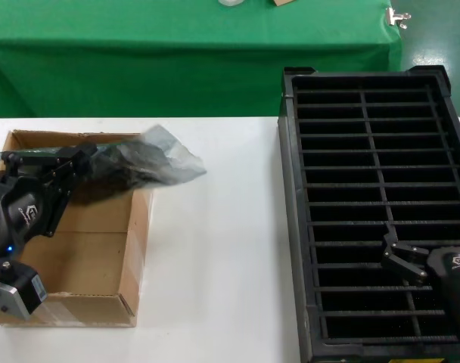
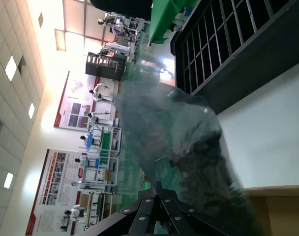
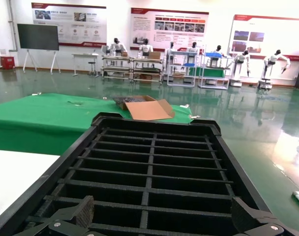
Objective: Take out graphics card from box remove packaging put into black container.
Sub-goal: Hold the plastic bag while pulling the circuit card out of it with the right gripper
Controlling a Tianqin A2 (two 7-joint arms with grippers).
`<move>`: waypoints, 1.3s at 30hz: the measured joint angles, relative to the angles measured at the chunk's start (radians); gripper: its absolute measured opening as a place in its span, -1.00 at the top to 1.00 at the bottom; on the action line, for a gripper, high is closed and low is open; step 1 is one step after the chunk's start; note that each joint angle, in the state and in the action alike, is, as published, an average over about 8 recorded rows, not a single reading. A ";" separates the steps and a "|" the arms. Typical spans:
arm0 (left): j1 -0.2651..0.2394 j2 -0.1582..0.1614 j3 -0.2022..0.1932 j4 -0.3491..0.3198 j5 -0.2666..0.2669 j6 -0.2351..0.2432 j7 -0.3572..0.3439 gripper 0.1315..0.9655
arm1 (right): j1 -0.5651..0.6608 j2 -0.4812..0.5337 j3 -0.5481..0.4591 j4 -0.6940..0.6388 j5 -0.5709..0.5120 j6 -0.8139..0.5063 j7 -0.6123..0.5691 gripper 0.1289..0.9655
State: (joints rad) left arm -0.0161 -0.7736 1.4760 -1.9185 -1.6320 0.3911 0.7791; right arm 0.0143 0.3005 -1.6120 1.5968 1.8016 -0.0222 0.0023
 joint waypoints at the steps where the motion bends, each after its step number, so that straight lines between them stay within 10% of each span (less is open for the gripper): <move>1: 0.000 0.000 0.000 0.000 0.000 0.000 0.000 0.98 | 0.000 0.000 0.000 0.001 0.000 -0.002 0.000 -1.00; 28: 0.000 0.000 0.000 0.000 0.000 0.000 0.000 0.98 | 0.148 0.050 -0.085 -0.020 0.173 -0.621 -0.210 -0.91; 39: 0.000 0.000 0.000 0.000 0.000 0.000 0.000 0.98 | 0.286 0.053 -0.136 -0.119 0.195 -0.762 -0.256 -0.55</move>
State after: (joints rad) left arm -0.0161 -0.7735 1.4759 -1.9185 -1.6319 0.3912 0.7791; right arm 0.3003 0.3531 -1.7483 1.4776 1.9963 -0.7845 -0.2537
